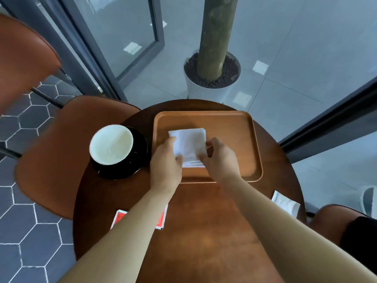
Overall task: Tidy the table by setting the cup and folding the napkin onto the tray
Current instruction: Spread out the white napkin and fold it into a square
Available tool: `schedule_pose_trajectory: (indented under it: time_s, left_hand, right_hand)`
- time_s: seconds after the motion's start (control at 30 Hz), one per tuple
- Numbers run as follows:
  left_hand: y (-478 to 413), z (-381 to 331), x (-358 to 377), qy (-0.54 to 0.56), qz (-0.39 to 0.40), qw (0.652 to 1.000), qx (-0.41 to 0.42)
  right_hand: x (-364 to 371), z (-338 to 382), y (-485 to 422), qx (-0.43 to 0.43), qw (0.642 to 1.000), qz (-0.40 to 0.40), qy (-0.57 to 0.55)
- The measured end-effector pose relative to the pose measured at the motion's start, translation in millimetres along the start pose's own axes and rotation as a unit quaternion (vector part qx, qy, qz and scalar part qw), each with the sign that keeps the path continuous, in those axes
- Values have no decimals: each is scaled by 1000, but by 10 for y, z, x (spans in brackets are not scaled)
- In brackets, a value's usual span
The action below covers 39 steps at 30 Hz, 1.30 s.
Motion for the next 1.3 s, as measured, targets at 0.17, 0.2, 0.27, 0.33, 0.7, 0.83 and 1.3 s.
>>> schedule_pose_trajectory:
  time_s: [0.17, 0.2, 0.27, 0.33, 0.7, 0.83, 1.3]
  left_hand:
    - [94, 19, -19, -160, -8, 979, 129]
    - [112, 40, -33, -176, -4, 969, 170]
    - [132, 106, -47, -184, 25, 955, 232]
    - [113, 149, -45, -193, 54, 941, 271]
    - [-92, 132, -143, -251, 120, 924, 263]
    - [-219, 131, -224, -260, 144, 930, 216]
    - [-410, 174, -238, -235, 154, 946, 162]
  right_hand:
    - [-39, -69, 7, -91, 992, -40, 81]
    - [-72, -83, 37, -145, 982, -56, 105]
    - [-118, -121, 85, -263, 950, -62, 155]
    - [-110, -165, 101, -324, 925, -42, 193]
    - [70, -41, -40, -301, 935, -24, 186]
    - [147, 125, -133, -296, 939, -32, 175]
    - [160, 294, -284, -292, 941, -24, 168]
Point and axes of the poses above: each hand's wrist, its own y-axis away from the middle knuckle, its own x-axis out of the palm, z = x × y, the point moved 1 cm from there along -y, towards the middle knuckle, and after that the axes turned 10 degrees about x, right-handed, at the moved point
